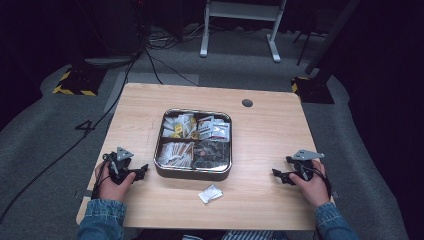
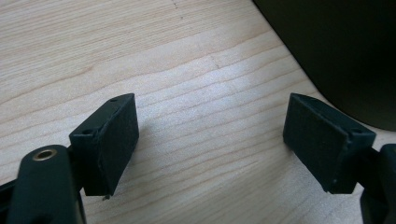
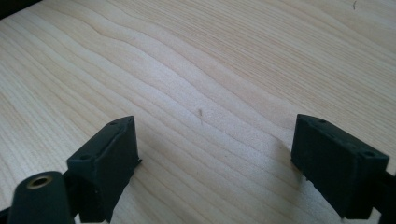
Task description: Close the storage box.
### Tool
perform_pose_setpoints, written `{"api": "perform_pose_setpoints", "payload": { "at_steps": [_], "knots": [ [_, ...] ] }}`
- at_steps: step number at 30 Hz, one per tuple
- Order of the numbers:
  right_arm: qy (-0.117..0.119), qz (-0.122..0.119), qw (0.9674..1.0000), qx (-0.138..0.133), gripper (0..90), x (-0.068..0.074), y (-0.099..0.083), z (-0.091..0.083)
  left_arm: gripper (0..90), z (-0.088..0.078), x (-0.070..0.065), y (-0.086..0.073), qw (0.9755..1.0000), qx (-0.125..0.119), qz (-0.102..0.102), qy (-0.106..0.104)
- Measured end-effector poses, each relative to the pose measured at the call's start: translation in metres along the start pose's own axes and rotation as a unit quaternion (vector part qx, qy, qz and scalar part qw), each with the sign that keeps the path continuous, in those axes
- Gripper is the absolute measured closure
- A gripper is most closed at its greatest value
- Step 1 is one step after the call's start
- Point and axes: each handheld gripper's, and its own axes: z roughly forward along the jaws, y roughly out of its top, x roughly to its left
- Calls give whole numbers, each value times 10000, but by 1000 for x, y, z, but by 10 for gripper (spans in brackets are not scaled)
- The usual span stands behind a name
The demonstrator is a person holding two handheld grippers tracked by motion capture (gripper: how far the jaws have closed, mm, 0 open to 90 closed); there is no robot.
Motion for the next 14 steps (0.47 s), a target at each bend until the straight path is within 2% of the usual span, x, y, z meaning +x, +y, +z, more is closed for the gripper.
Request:
{"api": "perform_pose_setpoints", "payload": {
  "at_steps": [14],
  "knots": [
    [31, -15, 10000, 19, 119, 1, 1, 2, 188, 0, 0, 0, 10000, 1, 2, 2]
  ]
}}
